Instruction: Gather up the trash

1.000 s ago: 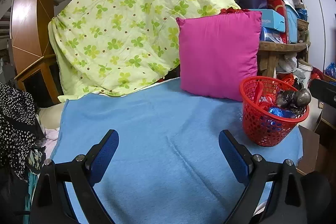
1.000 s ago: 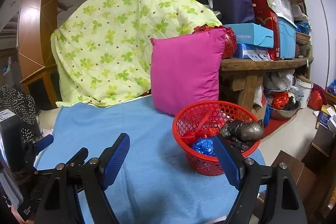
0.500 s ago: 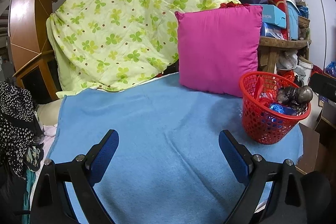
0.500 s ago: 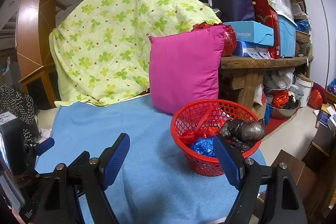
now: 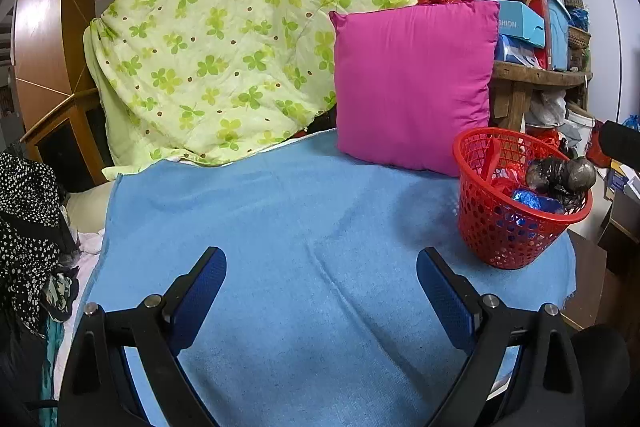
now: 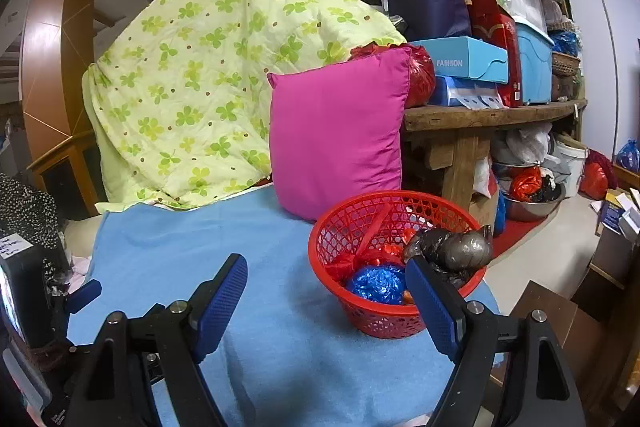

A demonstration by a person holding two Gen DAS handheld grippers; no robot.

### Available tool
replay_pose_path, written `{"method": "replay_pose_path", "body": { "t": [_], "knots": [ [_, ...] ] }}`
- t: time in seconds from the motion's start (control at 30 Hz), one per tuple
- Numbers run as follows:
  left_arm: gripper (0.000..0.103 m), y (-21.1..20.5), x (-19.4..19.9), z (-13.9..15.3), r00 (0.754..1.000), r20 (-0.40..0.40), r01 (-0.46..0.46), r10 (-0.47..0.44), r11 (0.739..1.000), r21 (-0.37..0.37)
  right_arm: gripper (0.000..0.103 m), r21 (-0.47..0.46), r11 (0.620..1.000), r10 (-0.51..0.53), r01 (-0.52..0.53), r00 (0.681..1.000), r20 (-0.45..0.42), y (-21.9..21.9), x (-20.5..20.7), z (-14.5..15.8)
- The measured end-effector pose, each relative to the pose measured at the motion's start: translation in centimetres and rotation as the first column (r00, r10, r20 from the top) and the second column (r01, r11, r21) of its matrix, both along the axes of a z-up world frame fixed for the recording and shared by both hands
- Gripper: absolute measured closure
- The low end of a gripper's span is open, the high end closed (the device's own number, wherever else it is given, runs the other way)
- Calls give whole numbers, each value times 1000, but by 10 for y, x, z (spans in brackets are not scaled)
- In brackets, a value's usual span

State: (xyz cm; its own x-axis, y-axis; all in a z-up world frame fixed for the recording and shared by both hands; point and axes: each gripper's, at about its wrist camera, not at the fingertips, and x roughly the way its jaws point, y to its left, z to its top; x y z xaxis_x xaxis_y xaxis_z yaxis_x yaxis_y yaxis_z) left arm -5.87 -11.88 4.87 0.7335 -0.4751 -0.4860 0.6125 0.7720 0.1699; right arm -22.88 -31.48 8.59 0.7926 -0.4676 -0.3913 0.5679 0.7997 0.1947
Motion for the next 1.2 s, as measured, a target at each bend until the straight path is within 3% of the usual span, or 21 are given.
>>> {"method": "replay_pose_path", "body": {
  "t": [1.2],
  "knots": [
    [7, 0, 2, -3, 1000, -16, -14, 15, 1000, 7, 19, 8, 1000, 15, -15, 1000, -5, 8, 5, -4]
  ]
}}
